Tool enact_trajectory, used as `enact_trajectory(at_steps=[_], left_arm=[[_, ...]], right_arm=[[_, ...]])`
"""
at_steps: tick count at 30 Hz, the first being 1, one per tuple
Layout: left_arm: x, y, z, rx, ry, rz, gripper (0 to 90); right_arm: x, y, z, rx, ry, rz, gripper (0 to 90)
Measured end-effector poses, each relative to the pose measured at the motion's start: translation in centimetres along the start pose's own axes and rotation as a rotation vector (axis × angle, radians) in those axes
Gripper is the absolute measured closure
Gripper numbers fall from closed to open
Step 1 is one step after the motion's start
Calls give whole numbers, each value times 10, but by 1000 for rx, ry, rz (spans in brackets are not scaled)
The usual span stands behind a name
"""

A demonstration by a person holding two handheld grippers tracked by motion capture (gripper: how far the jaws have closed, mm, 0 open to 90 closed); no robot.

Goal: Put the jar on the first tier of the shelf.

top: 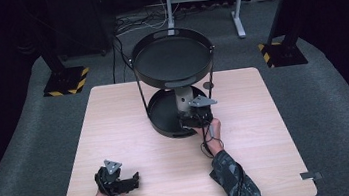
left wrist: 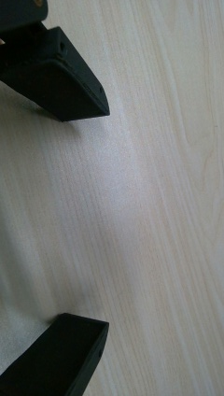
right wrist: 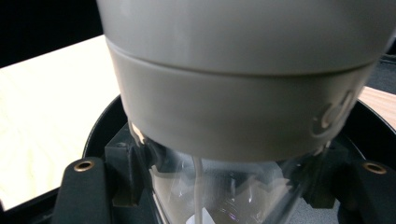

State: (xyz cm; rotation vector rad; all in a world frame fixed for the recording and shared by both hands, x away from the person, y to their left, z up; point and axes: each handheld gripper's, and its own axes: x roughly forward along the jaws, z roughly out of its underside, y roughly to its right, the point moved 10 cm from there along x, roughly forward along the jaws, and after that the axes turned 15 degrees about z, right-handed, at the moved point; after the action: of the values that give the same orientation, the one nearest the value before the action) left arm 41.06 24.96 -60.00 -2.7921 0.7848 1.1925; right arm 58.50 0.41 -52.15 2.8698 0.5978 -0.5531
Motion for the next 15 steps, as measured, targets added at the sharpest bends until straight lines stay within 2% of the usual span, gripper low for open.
enact_trajectory(at_steps=[15], left_arm=[[0,0,0,1,-1,0,2]], right_arm=[[5,1,7,-7,-7,-4,302]])
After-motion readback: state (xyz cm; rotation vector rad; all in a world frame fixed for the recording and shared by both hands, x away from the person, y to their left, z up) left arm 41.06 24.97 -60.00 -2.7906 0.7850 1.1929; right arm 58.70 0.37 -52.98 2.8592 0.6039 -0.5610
